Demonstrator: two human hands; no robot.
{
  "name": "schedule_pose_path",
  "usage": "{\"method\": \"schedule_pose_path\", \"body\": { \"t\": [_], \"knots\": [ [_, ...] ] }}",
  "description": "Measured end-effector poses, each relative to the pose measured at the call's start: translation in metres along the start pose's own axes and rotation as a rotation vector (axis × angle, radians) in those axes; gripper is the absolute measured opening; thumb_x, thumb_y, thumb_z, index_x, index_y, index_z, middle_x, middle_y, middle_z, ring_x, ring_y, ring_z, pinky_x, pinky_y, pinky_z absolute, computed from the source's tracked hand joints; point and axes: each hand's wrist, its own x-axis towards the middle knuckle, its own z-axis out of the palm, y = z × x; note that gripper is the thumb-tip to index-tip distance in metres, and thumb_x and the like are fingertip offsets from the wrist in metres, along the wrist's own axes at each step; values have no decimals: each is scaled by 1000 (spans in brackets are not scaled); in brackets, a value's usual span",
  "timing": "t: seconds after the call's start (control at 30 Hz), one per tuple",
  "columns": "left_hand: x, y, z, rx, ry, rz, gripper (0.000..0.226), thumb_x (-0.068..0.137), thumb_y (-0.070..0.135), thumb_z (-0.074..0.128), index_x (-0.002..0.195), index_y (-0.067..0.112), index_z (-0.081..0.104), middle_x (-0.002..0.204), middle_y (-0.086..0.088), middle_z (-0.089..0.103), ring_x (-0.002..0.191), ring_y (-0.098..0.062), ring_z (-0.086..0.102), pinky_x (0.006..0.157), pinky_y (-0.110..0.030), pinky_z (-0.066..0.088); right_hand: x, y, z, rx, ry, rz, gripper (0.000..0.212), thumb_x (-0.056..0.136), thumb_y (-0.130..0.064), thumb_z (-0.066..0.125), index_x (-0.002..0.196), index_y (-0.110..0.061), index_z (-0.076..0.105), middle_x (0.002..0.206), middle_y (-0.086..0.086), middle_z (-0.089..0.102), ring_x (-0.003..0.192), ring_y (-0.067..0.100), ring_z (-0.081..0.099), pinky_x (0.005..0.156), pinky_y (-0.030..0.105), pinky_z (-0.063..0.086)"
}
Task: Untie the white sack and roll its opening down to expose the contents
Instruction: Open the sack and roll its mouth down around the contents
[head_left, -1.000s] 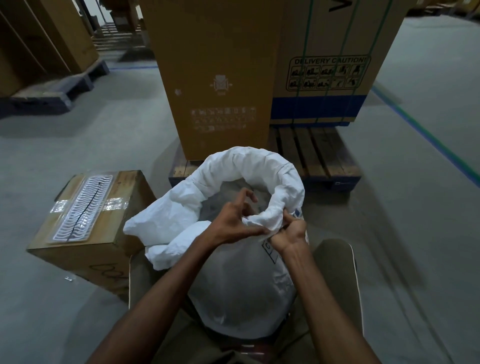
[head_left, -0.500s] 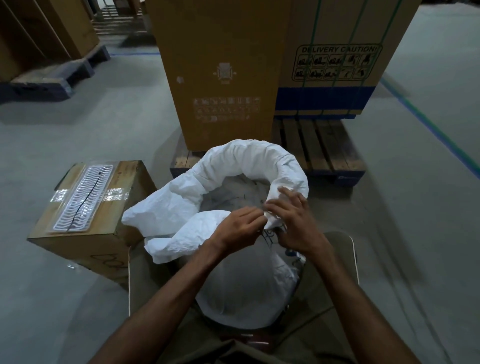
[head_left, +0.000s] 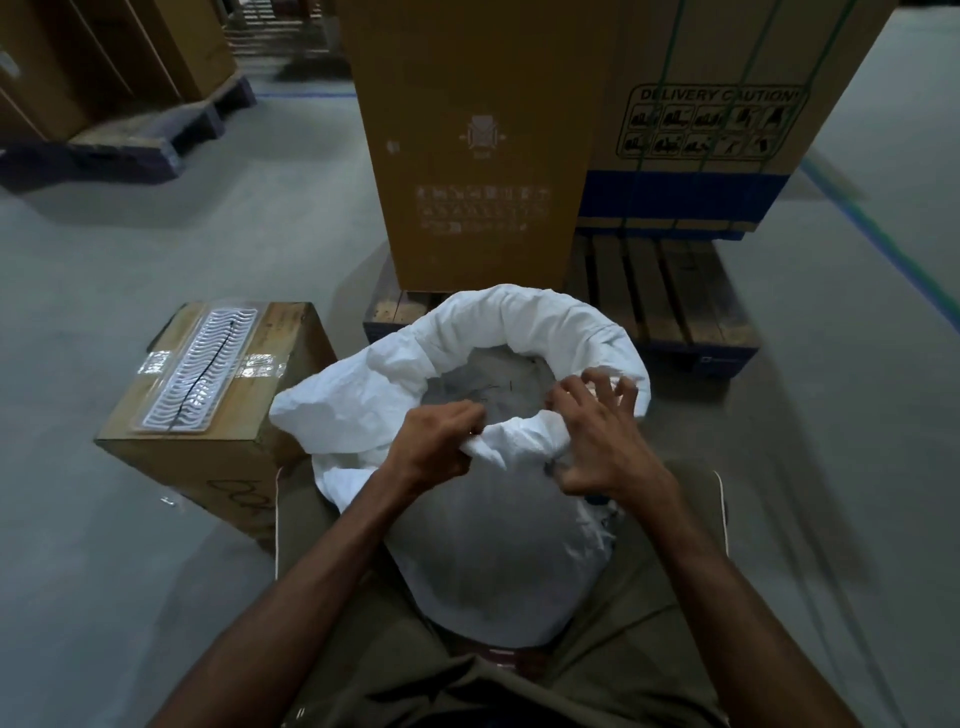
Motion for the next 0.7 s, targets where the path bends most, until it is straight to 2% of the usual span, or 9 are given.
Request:
{"method": "schedule_pose_path", "body": {
  "t": [0.07, 0.17, 0.27, 0.37, 0.47, 0.5, 0.53, 0.6, 0.7],
  "knots": [
    [-4, 3, 5, 102, 88, 185, 20, 76, 12, 71, 81, 20, 54, 71, 1, 56, 59, -22, 51, 46, -33, 43, -3, -10, -4, -3, -56, -36, 84, 58, -67, 69, 128, -27, 46, 138, -2, 46, 139, 30, 32, 111, 61, 20],
    [-9, 10, 15, 200, 249, 377, 24, 81, 6, 72, 83, 20, 53, 69, 0, 52, 60, -22, 43, 50, -31, 29, 1, -33, 3, -14, -36, -71, 93, 60, -70, 74, 138, -26, 47, 138, -1, 54, 137, 26, 42, 113, 57, 25],
    [-13, 17, 21, 206, 323, 428, 32, 78, 6, 78, 85, 19, 51, 69, -1, 50, 60, -23, 40, 51, -32, 28, 7, -41, 16, 96, 1, -112, 51, 64, -51, 81, 106, -29, 62, 102, -7, 68, 96, 17, 63, 90, 39, 49],
    [-12, 17, 13, 67, 134, 225, 33, 71, 17, 75, 96, 20, 53, 82, 0, 59, 72, -21, 48, 55, -36, 44, 8, -39, 24, 252, 7, -87, 33, 63, -30, 80, 88, -24, 59, 83, -5, 66, 72, 20, 62, 62, 35, 53],
    [-11, 8, 1, -238, -110, -64, 79, 58, 29, 82, 130, 18, 52, 124, 3, 56, 111, -16, 53, 92, -28, 47, 1, -38, 41, 186, 84, -126, 36, 54, -14, 77, 84, -18, 58, 79, 1, 65, 67, 25, 60, 58, 30, 41],
    [-11, 4, 0, -319, -184, -130, 88, 57, 31, 85, 137, 19, 50, 132, 4, 54, 118, -12, 52, 98, -24, 46, -2, -38, 48, 147, 126, -139, 36, 52, -11, 76, 82, -18, 57, 77, 1, 64, 66, 26, 58, 59, 30, 38],
    [-10, 1, -3, -368, -267, -182, 86, 57, 34, 88, 135, 22, 54, 130, 7, 57, 116, -7, 56, 96, -22, 48, -5, -40, 54, 101, 166, -159, 36, 51, -10, 74, 81, -18, 57, 77, 1, 63, 67, 26, 57, 59, 31, 37],
    [-6, -3, -3, -295, -360, -192, 58, 56, 40, 89, 109, 28, 69, 101, 12, 70, 89, -5, 65, 77, -28, 57, -12, -42, 67, 32, 209, -208, 33, 56, -11, 74, 84, -18, 58, 79, 2, 62, 69, 26, 56, 60, 34, 39],
    [-4, 1, 0, -46, -275, -156, 27, 56, 29, 79, 76, 24, 63, 73, 9, 62, 66, -14, 60, 58, -34, 54, -17, -46, 70, 172, 98, -92, 42, 59, -27, 77, 94, -24, 52, 89, -3, 58, 76, 23, 58, 63, 35, 40]
  ]
}}
